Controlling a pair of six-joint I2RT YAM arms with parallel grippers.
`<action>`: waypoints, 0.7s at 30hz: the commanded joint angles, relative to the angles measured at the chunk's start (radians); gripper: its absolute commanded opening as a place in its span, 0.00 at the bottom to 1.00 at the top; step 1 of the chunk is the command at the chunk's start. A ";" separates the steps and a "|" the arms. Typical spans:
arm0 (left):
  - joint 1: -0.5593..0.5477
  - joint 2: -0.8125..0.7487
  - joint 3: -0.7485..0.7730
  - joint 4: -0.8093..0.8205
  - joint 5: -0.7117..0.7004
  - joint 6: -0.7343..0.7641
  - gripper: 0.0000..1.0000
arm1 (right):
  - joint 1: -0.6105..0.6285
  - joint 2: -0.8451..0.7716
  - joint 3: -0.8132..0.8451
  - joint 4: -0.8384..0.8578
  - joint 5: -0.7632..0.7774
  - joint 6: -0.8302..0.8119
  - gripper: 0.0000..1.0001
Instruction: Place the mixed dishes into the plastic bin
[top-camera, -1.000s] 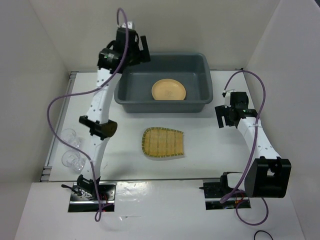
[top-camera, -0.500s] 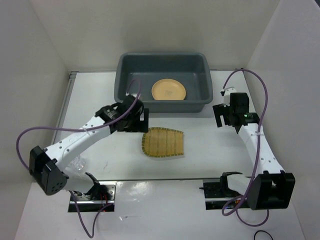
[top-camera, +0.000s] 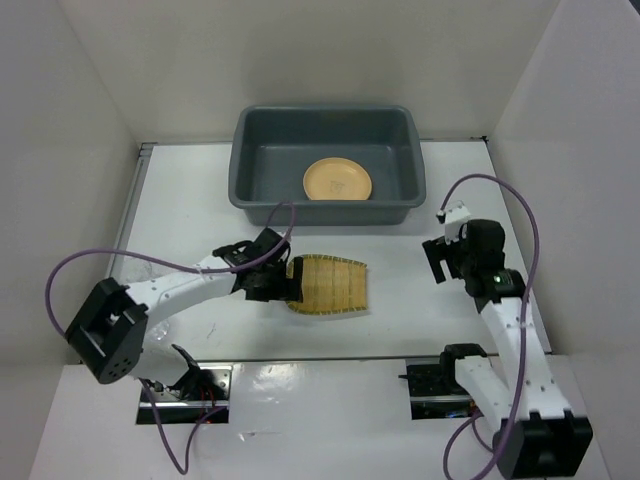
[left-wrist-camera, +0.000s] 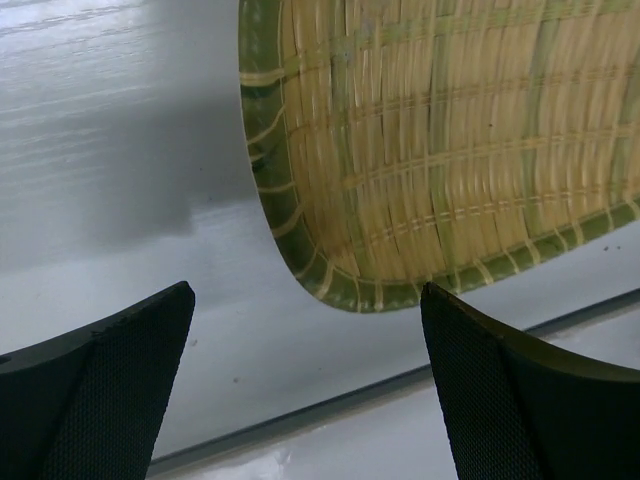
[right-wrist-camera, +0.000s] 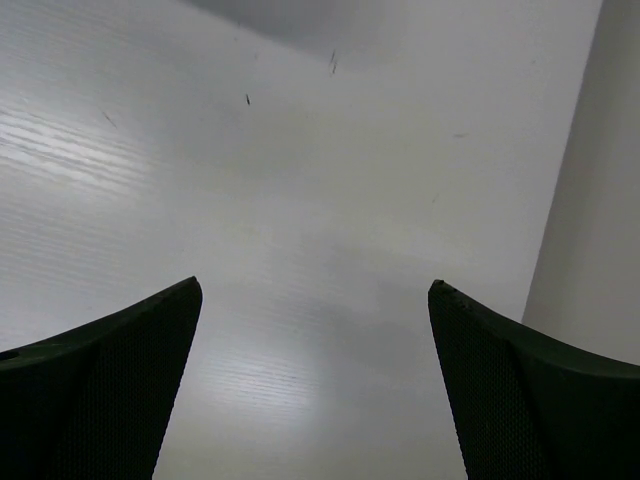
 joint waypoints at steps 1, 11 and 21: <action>0.000 0.049 0.002 0.129 0.050 0.016 1.00 | 0.006 -0.213 -0.011 0.071 -0.103 -0.064 0.98; 0.000 0.306 0.049 0.231 0.179 0.090 0.76 | 0.006 -0.296 -0.046 0.080 -0.083 -0.074 0.98; -0.025 0.256 0.201 0.064 0.317 0.229 0.00 | 0.006 -0.341 -0.046 0.099 -0.054 -0.065 0.98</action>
